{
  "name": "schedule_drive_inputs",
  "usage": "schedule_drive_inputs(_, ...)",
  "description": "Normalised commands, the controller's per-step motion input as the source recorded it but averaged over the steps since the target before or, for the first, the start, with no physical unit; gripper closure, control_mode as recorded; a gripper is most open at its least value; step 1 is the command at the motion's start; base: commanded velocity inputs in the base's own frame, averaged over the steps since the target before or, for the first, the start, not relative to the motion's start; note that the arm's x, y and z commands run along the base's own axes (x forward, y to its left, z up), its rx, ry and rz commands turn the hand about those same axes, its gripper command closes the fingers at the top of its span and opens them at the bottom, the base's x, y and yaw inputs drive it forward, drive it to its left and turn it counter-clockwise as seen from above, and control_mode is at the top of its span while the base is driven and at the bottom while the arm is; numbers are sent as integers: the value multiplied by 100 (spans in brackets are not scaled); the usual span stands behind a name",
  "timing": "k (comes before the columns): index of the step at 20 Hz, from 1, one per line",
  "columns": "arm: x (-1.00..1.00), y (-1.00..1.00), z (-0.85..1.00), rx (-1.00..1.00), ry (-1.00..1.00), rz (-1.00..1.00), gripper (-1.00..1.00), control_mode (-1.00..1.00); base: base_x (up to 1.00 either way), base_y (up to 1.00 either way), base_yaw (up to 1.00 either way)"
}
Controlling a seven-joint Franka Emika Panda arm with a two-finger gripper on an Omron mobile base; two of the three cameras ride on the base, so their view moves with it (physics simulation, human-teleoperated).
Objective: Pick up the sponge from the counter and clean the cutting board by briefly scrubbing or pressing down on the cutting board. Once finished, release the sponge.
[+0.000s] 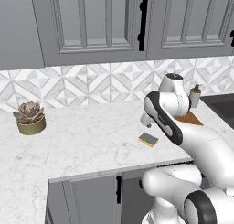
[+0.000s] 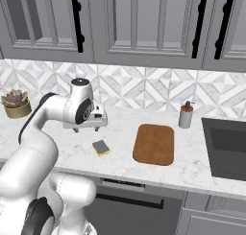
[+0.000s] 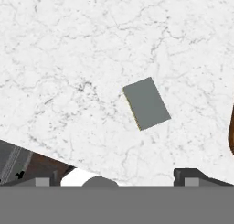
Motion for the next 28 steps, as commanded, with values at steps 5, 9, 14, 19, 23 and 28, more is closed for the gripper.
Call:
schedule_drive_inputs(5,5,-17,-65,-12,0,7,-100,-100,0,0,0)
schedule_drive_inputs(9,1,-1,-40,-3,0,4,-100,-100,0,0,0)
schedule_drive_inputs(14,10,0,-33,-1,0,2,-100,-100,0,0,0)
schedule_drive_inputs(19,0,0,-5,-2,0,0,-100,-100,0,0,0)
schedule_drive_inputs(23,11,-6,-9,0,0,0,-100,-100,0,0,0)
schedule_drive_inputs(28,34,-15,-11,0,0,0,-100,-100,0,0,0)
